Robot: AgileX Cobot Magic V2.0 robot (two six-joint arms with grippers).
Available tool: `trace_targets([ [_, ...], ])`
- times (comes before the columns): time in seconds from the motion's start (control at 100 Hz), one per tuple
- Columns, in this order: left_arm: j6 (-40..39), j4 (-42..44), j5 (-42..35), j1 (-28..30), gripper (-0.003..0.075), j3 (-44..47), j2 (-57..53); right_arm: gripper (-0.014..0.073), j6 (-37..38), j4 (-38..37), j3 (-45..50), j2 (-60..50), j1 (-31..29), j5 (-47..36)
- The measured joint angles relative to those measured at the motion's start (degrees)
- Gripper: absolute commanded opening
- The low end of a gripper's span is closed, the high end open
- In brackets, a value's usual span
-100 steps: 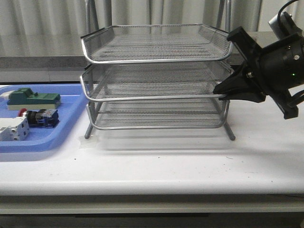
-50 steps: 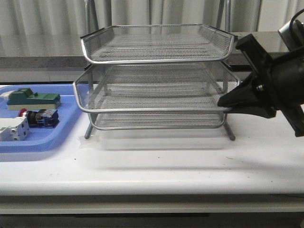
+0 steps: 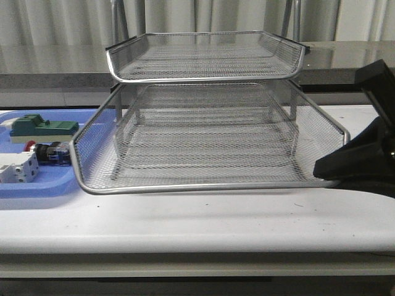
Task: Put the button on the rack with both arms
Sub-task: 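Pull the middle mesh tray out toward the robot with the right gripper, then release the tray and withdraw the right gripper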
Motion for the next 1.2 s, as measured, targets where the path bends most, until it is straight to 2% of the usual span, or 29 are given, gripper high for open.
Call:
trace_targets([
  [0.08, 0.0, 0.0, 0.0, 0.0, -0.002, 0.0, 0.0, 0.0107, 0.0, 0.0, 0.2, -0.4, 0.0, -0.1],
  [0.22, 0.0, 0.0, 0.0, 0.0, -0.002, 0.0, 0.0, 0.0391, 0.0, -0.3, 0.3, -0.5, 0.0, -1.8],
  [0.29, 0.0, 0.0, 0.0, 0.0, -0.002, 0.0, 0.0, 0.0469, -0.4, -0.5, 0.5, -0.5, 0.0, -2.8],
  [0.59, 0.0, 0.0, 0.0, 0.0, -0.002, 0.0, 0.0, 0.0473, -3.1, -2.3, 0.7, -2.3, 0.0, -6.5],
  [0.91, 0.0, 0.0, 0.0, 0.0, -0.002, 0.0, 0.0, 0.0473, -1.9, -7.1, 0.8, -14.9, -0.1, -14.5],
  [1.2, 0.0, 0.0, 0.0, 0.0, -0.002, 0.0, 0.0, 0.0473, 4.6, -18.9, -1.0, -24.7, -0.1, -17.8],
])
